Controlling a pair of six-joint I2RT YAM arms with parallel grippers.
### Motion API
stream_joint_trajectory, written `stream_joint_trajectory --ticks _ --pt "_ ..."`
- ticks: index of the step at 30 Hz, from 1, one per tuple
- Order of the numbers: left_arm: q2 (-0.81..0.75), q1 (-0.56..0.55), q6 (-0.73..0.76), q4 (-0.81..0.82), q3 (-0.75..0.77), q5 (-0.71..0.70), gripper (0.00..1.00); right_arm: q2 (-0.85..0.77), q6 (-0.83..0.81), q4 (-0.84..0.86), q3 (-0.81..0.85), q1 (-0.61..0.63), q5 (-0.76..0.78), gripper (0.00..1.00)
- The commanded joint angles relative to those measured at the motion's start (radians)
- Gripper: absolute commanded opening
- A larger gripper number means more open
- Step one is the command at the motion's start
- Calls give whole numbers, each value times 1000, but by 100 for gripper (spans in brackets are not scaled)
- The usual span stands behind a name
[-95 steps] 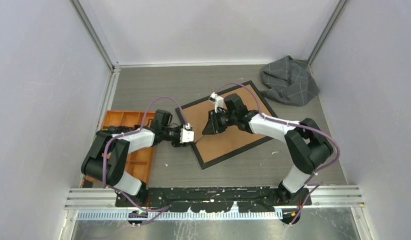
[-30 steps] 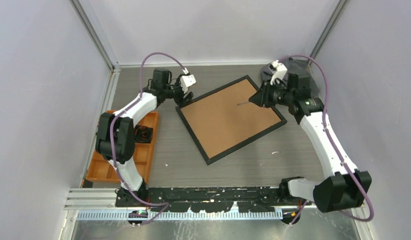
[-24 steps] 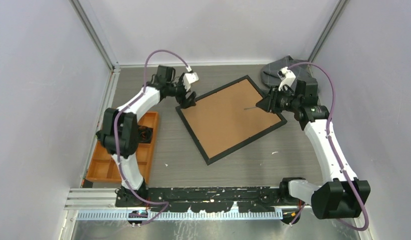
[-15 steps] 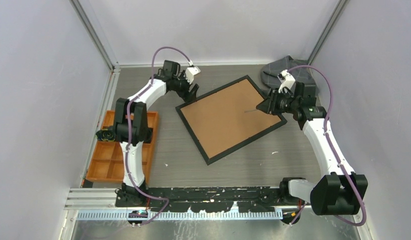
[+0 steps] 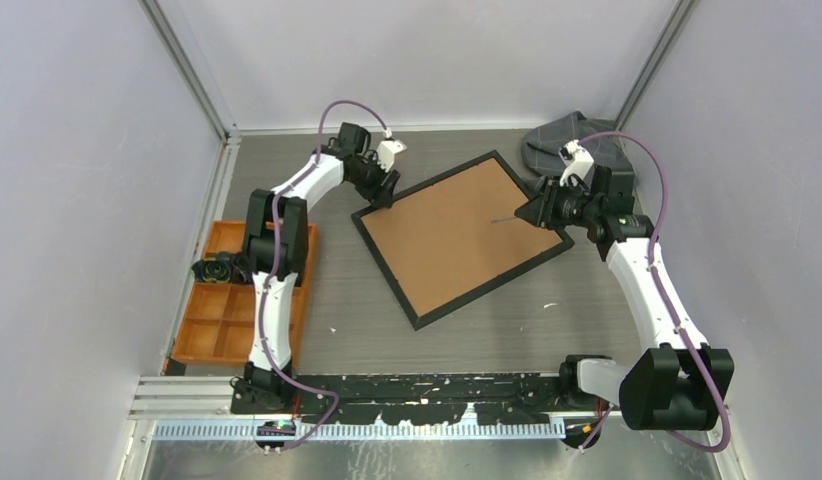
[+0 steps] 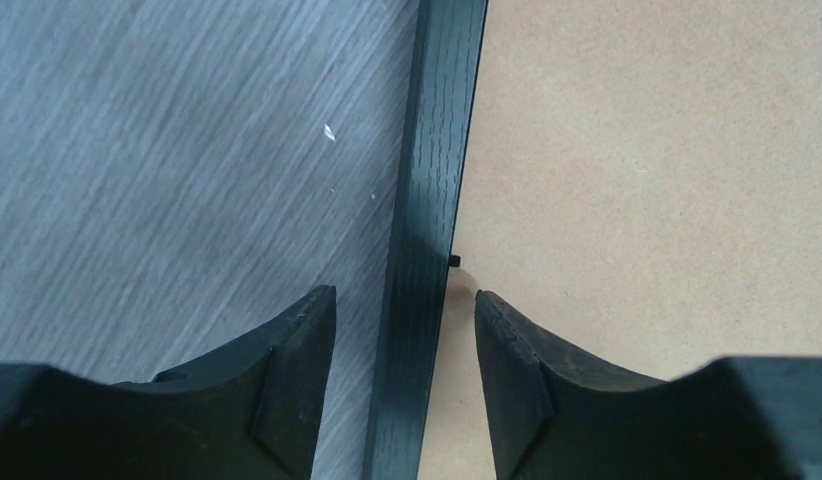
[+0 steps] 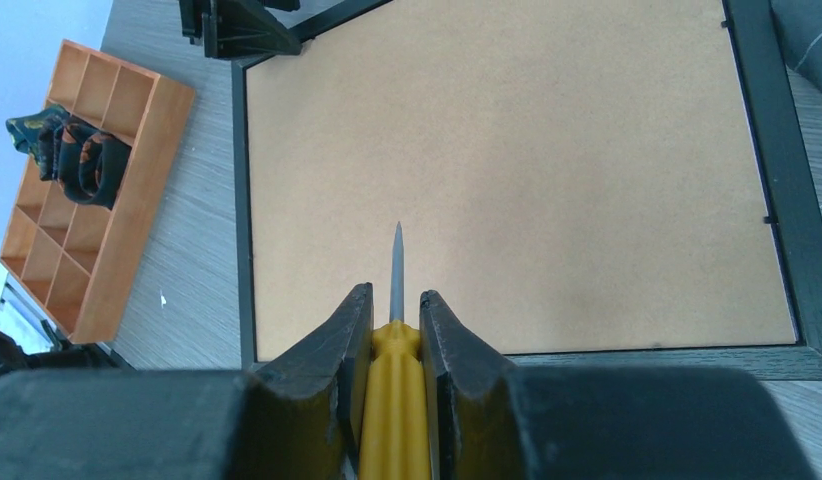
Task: Take the photo out of the frame
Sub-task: Adjust the photo frame at the center of the board.
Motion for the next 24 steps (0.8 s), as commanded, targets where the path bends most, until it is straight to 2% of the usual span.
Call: stream_joint_trajectory --ticks 1,8,10,15,21,24 --pt "12 -6 -7 -118 29 -46 51 -31 1 47 3 -4 -5 1" --pt "-16 -7 -67 -208 -41 -112 41 -36 12 45 6 -4 -8 1" --pt "-24 -5 -87 -241 -70 -122 37 -41 14 37 15 -4 31 1" --pt "-83 26 -188 -219 -201 -79 21 -19 -7 -69 81 -4 298 1" --pt "-132 91 -310 -159 -333 38 8 1 -57 -195 89 -4 616 1" --pt "-160 110 -359 -114 -414 70 7 -2 -94 -235 79 -4 773 1"
